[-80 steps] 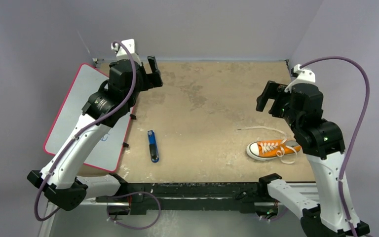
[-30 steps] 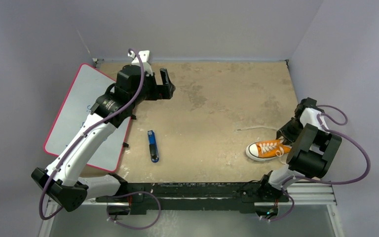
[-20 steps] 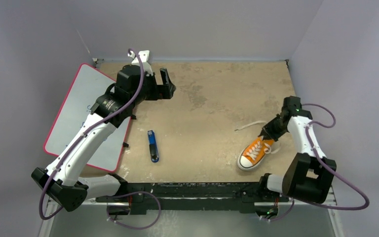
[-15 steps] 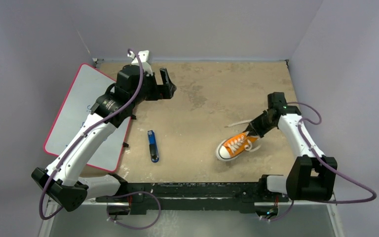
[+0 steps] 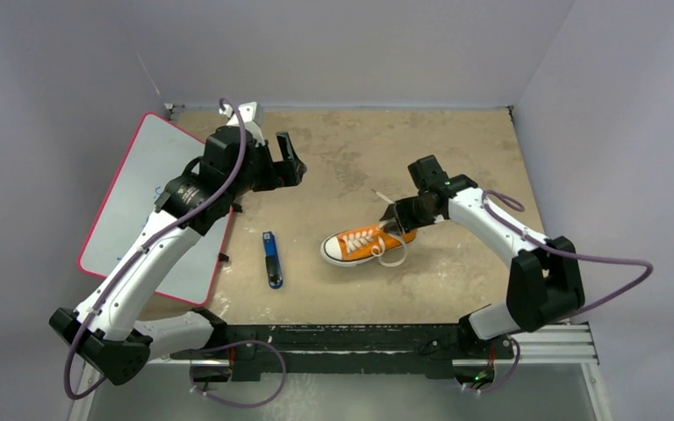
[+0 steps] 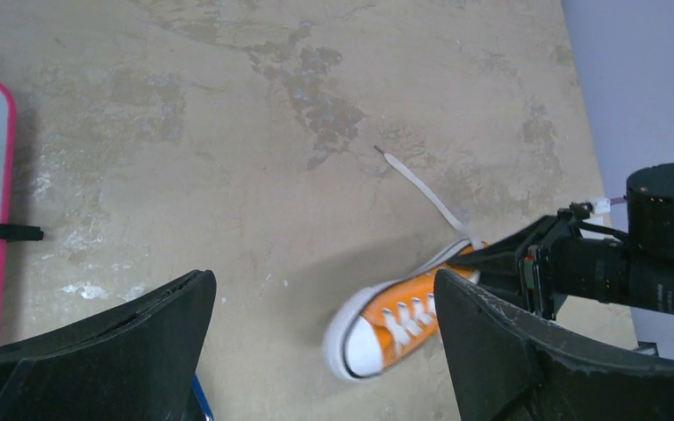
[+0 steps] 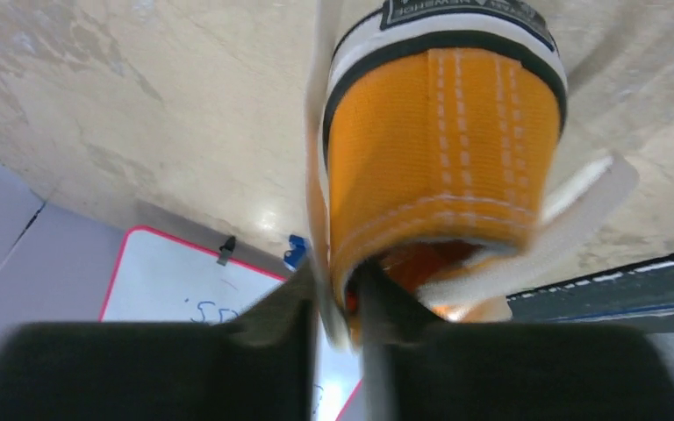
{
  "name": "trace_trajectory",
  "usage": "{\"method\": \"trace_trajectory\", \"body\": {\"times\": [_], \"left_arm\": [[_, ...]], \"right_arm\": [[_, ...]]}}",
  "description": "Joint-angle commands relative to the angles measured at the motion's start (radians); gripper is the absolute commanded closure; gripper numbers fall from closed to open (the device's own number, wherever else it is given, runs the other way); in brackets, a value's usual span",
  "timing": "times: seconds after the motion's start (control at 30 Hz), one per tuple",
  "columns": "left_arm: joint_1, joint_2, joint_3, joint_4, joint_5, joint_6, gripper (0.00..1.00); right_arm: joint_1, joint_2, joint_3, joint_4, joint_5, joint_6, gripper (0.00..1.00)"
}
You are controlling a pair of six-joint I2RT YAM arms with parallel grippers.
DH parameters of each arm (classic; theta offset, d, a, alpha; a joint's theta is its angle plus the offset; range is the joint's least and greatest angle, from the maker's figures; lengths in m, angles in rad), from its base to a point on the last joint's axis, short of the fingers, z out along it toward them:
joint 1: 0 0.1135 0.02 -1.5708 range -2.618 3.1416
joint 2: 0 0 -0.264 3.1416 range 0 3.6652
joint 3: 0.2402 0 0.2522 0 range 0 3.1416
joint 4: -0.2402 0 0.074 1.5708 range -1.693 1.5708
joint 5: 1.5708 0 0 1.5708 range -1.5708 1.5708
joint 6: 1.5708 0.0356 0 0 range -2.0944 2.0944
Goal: Tie the shoes
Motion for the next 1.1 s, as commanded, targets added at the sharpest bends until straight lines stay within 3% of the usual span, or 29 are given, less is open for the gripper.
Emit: {"method": "trace_trajectory", "body": {"times": [0.0,0.1,0.17,0.27,0.33,0.53,0.73,0.9,1.0,1.07], "left_arm": [[-0.003,-0.045,-0.004,-0.018,-0.046,-0.032,0.06],[-0.003,-0.040,-0.001,-0.033,-0.055,-0.043,0.06],[-0.003,-0.030,0.004,-0.038,-0.054,-0.047,0.06],[-0.003,-0.011,0.016,-0.044,-0.054,-0.040,0.06],[-0.003,0.008,0.026,-0.052,-0.055,-0.031,0.06],[-0.003,0.055,0.035,-0.064,-0.008,-0.047,0.06],[-0.003,0.041,0.009,-0.055,0.051,-0.079,0.06],[-0.003,-0.001,0.009,-0.093,0.032,-0.081,0.06],[-0.003,-0.026,0.022,-0.123,0.005,-0.073,0.06],[-0.003,-0.035,0.030,-0.142,-0.010,-0.069,0.06]], "right_arm": [[0.024,0.053,0.113,-0.026,0.038,-0.100,0.63],[0.023,0.039,0.090,-0.033,-0.007,-0.347,0.43],[0.008,0.010,0.067,-0.054,-0.067,-0.560,0.39],[-0.003,-0.036,0.091,0.045,-0.108,-1.096,0.36],[0.018,-0.042,0.162,-0.021,-0.076,-1.449,0.36],[0.020,-0.070,0.135,0.076,0.031,-2.189,0.38],[0.018,0.055,0.169,0.096,0.021,-2.652,0.40],[0.028,0.190,0.241,0.106,-0.079,-2.734,0.46],[0.055,0.202,0.197,0.221,-0.086,-2.740,0.46],[0.067,0.223,0.198,0.198,-0.144,-2.784,0.46]]}}
